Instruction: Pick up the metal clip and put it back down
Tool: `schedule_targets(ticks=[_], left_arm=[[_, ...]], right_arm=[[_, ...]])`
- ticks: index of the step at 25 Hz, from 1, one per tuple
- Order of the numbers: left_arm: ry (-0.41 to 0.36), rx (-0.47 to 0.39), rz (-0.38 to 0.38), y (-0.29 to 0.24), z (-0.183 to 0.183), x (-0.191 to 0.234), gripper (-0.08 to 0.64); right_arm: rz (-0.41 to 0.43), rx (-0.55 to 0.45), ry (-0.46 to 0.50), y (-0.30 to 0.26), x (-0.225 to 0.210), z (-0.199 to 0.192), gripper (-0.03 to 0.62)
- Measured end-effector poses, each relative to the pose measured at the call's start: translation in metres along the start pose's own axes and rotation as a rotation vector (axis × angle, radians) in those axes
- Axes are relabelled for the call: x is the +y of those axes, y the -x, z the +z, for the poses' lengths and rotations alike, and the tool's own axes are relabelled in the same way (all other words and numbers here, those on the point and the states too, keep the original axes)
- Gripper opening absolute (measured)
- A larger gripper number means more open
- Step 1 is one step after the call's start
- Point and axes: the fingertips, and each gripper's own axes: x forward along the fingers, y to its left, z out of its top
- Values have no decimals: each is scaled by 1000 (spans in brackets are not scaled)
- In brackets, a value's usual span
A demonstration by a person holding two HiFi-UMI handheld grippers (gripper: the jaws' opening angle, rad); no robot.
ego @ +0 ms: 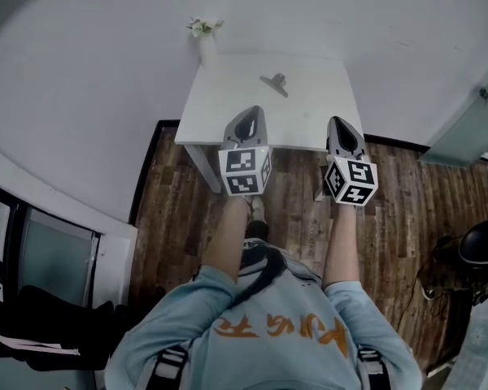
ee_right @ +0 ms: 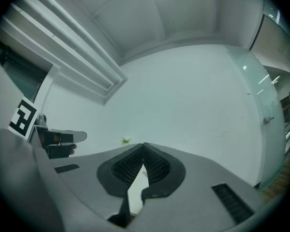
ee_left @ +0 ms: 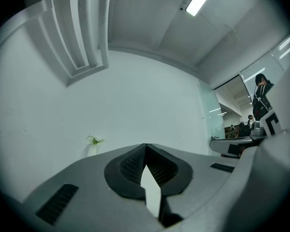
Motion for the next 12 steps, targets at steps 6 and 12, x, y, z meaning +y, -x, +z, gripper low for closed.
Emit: schedule_targets(ticks=[6, 12], left_arm=[[13, 59, 31, -93, -25, 61, 17], [2, 162, 14, -182, -66, 106, 17]], right_arm=[[34, 44, -24, -112, 4, -31, 12], [0, 104, -140, -213, -18, -74, 12]])
